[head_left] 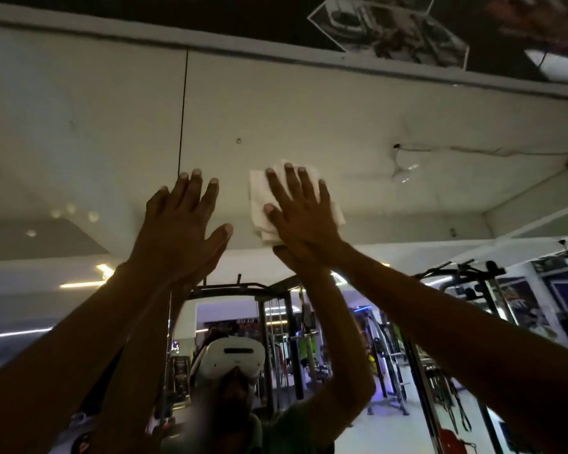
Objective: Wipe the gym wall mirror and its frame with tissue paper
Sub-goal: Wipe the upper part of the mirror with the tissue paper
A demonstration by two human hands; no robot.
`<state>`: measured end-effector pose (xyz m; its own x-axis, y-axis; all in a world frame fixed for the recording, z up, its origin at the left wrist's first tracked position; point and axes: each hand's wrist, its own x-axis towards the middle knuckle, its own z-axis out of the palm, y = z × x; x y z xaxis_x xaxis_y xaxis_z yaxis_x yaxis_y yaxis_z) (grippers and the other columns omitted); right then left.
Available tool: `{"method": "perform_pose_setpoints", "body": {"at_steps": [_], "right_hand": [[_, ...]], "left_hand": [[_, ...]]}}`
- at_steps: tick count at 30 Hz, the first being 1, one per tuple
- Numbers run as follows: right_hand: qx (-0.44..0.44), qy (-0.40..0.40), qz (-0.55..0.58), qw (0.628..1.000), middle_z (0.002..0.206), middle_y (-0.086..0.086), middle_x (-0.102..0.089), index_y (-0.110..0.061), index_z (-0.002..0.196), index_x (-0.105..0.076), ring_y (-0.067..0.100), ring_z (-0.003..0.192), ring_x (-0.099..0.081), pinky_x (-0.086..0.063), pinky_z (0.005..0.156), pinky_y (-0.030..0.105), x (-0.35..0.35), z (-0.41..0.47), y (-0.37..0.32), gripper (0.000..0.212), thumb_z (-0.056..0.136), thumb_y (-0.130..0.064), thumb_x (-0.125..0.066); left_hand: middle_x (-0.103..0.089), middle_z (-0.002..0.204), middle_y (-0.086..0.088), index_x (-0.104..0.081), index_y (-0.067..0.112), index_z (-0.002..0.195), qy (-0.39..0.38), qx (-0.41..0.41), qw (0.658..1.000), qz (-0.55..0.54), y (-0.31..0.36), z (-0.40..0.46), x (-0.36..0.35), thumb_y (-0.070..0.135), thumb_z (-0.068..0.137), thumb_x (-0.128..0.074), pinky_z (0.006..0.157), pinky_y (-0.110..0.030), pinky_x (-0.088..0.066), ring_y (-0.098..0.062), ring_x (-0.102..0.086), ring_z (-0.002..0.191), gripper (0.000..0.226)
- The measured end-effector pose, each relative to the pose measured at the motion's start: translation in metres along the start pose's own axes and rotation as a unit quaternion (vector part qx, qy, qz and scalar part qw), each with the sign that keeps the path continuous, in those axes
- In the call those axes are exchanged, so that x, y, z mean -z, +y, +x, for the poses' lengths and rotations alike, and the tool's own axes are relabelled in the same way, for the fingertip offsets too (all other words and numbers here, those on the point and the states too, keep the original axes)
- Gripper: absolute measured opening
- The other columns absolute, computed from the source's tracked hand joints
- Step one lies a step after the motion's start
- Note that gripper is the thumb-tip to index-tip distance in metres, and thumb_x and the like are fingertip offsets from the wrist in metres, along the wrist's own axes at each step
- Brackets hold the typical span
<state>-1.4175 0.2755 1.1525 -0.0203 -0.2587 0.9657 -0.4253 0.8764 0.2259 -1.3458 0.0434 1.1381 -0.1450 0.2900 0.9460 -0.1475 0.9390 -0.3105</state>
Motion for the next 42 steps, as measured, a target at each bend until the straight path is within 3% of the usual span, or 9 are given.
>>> {"method": "perform_pose_setpoints", "body": {"at_steps": [3, 9, 15, 19, 23, 27, 34, 37, 42], "right_hand": [[-0.022, 0.013, -0.019, 0.999, 0.176, 0.006, -0.001, -0.033, 0.167, -0.004, 0.029, 0.162, -0.001, -0.003, 0.127, 0.056, 0.015, 0.008, 0.068, 0.081, 0.093, -0.066, 0.002], [-0.387, 0.126, -0.051, 0.912, 0.166, 0.025, -0.031, -0.019, 0.164, -0.032, 0.046, 0.153, -0.028, -0.020, 0.119, 0.073, 0.021, 0.029, 0.139, 0.062, 0.109, -0.049, -0.029], [-0.140, 0.074, -0.017, 0.987, 0.174, 0.017, -0.009, -0.024, 0.168, -0.013, 0.039, 0.160, -0.007, -0.001, 0.125, 0.062, -0.006, 0.028, 0.000, 0.074, 0.100, -0.055, -0.006], [-0.042, 0.038, 0.000, 0.998, 0.176, 0.005, 0.000, -0.031, 0.167, -0.005, 0.027, 0.162, 0.001, 0.001, 0.127, 0.053, 0.012, -0.010, 0.050, 0.079, 0.095, -0.062, -0.001], [-0.184, 0.080, -0.042, 0.979, 0.172, 0.018, -0.017, -0.020, 0.167, -0.020, 0.041, 0.158, -0.018, -0.017, 0.123, 0.066, 0.020, -0.060, 0.151, 0.089, 0.097, -0.072, 0.002], [-0.322, 0.075, 0.001, 0.944, 0.174, 0.018, -0.009, -0.022, 0.168, -0.010, 0.040, 0.160, -0.008, -0.008, 0.126, 0.063, 0.021, -0.053, 0.122, 0.089, 0.091, -0.064, 0.002], [-0.040, 0.030, 0.001, 0.999, 0.176, 0.006, 0.002, -0.028, 0.168, -0.006, 0.027, 0.162, 0.003, 0.001, 0.129, 0.056, 0.005, -0.098, 0.102, 0.069, 0.104, -0.056, -0.013], [-0.136, 0.037, -0.065, 0.988, 0.174, 0.013, -0.010, -0.020, 0.165, -0.026, 0.038, 0.160, -0.010, -0.012, 0.125, 0.064, 0.027, -0.082, 0.169, 0.082, 0.095, -0.058, -0.010], [-0.343, 0.063, -0.014, 0.937, 0.174, 0.019, -0.006, -0.021, 0.168, -0.007, 0.040, 0.160, -0.007, -0.008, 0.126, 0.064, 0.029, -0.069, 0.158, 0.082, 0.097, -0.062, -0.005]], "left_hand": [[0.005, 0.173, -0.011, 0.001, 0.024, 0.166, -0.006, 0.002, 1.000, 0.002, 0.000, 0.002, 0.000, 0.073, 0.090, -0.002, 0.126, -0.051, -0.004, -0.029, 0.004, 0.160, 0.091], [0.003, 0.173, -0.013, 0.000, 0.024, 0.166, -0.011, 0.002, 1.000, 0.015, -0.002, 0.007, -0.003, 0.075, 0.087, 0.002, 0.126, -0.053, -0.007, -0.032, 0.002, 0.160, 0.094], [0.007, 0.173, -0.009, 0.003, 0.026, 0.165, -0.013, 0.001, 1.000, 0.003, -0.004, 0.004, 0.001, 0.076, 0.085, 0.004, 0.126, -0.048, -0.002, -0.027, 0.005, 0.160, 0.095], [0.013, 0.172, -0.005, 0.008, 0.029, 0.164, -0.031, 0.004, 1.000, -0.002, -0.005, 0.004, 0.005, 0.078, 0.082, 0.006, 0.126, -0.043, 0.003, -0.022, 0.010, 0.159, 0.096], [-0.002, 0.172, -0.017, -0.007, 0.018, 0.166, -0.023, 0.011, 1.000, 0.000, 0.006, 0.002, 0.013, 0.074, 0.085, -0.001, 0.125, -0.051, -0.007, -0.034, -0.004, 0.159, 0.099], [-0.003, 0.171, -0.024, -0.007, 0.010, 0.165, 0.017, 0.002, 1.000, -0.014, 0.056, -0.003, 0.011, 0.068, 0.095, -0.010, 0.126, -0.055, -0.008, -0.039, -0.003, 0.159, 0.091], [0.009, 0.172, -0.011, 0.005, 0.021, 0.165, 0.020, -0.041, 0.999, -0.028, 0.108, 0.002, -0.020, 0.071, 0.097, -0.005, 0.129, -0.049, 0.000, -0.026, 0.010, 0.160, 0.086], [0.010, 0.172, -0.010, 0.005, 0.021, 0.165, 0.020, -0.036, 0.999, -0.022, 0.105, 0.003, -0.023, 0.072, 0.096, -0.005, 0.129, -0.049, -0.002, -0.024, 0.010, 0.160, 0.086], [0.007, 0.172, -0.012, 0.001, 0.019, 0.166, 0.024, -0.026, 0.999, -0.018, 0.113, 0.003, -0.022, 0.068, 0.096, -0.010, 0.129, -0.051, -0.004, -0.027, 0.006, 0.160, 0.086]]}}
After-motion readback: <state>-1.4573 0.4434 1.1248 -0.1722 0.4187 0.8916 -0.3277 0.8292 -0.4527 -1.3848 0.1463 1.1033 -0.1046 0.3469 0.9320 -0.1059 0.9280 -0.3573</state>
